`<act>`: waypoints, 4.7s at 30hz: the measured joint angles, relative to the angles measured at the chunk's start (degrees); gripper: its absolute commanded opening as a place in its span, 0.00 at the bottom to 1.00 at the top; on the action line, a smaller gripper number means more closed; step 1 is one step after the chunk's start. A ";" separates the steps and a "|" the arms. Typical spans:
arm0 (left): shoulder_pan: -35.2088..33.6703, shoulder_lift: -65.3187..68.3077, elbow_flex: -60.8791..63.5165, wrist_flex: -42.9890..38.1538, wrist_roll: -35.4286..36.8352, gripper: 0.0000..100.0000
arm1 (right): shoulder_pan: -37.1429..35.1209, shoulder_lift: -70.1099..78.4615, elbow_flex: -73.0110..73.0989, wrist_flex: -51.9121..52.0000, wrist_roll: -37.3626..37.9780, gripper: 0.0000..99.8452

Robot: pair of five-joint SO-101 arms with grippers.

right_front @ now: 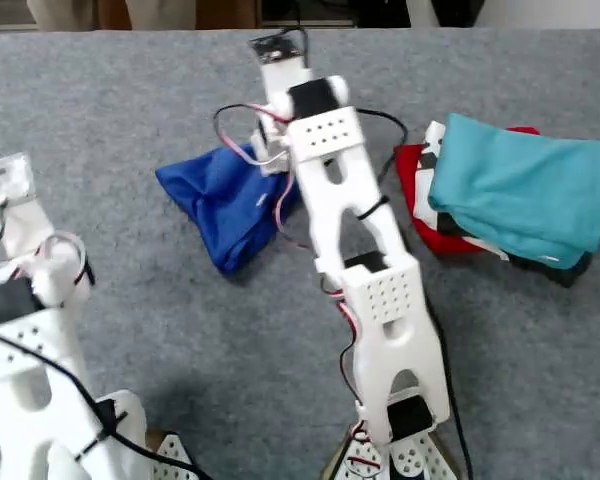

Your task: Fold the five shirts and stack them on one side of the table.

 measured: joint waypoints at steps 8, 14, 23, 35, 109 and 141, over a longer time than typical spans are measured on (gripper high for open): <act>11.69 28.40 -20.57 -0.09 9.23 0.02 | 6.95 1.67 1.58 0.18 0.00 0.00; 14.42 55.74 -40.44 1.85 9.85 0.09 | 7.12 7.03 1.49 -0.53 0.00 0.00; 15.21 78.24 -68.13 12.57 18.37 0.17 | 7.30 11.52 1.49 -5.45 0.00 0.00; 17.32 85.89 -83.16 14.51 26.73 0.22 | 7.30 14.59 0.62 -6.68 0.00 0.00; 32.97 111.47 -138.20 11.43 33.41 0.02 | 18.73 -6.15 -11.96 4.13 15.91 0.00; 64.79 111.30 -124.31 -27.16 38.95 0.02 | 60.92 -32.79 10.55 4.13 30.51 0.00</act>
